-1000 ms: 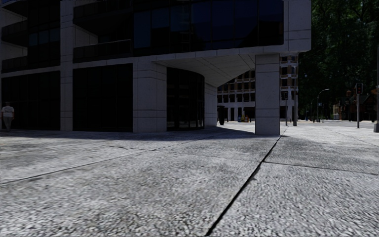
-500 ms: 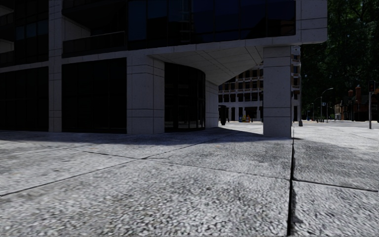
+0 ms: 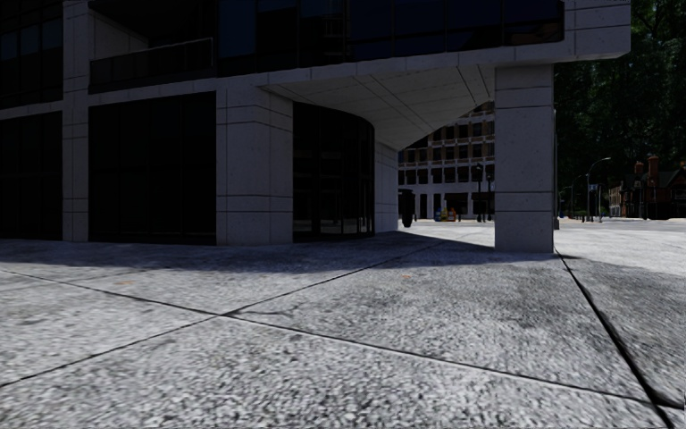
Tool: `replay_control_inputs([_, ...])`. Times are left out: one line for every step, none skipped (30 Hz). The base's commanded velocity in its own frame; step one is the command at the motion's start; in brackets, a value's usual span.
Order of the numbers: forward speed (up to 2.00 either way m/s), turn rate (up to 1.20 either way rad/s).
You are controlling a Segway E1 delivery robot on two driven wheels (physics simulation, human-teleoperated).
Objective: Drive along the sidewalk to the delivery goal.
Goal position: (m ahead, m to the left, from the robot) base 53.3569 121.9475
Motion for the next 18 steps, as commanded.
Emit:
replay_control_inputs([2.00, 0.00])
replay_control_inputs([2.00, 0.00])
replay_control_inputs([2.00, 0.00])
replay_control_inputs([2.00, 0.00])
replay_control_inputs([2.00, 0.00])
replay_control_inputs([2.00, 0.00])
replay_control_inputs([2.00, 0.00])
replay_control_inputs([2.00, 0.00])
replay_control_inputs([2.00, 0.00])
replay_control_inputs([2.00, 0.00])
replay_control_inputs([2.00, 0.00])
replay_control_inputs([2.00, 0.00])
replay_control_inputs([2.00, 0.00])
replay_control_inputs([2.00, 0.00])
replay_control_inputs([2.00, 0.00])
replay_control_inputs([2.00, 0.00])
replay_control_inputs([2.00, 0.00])
replay_control_inputs([2.00, 0.00])
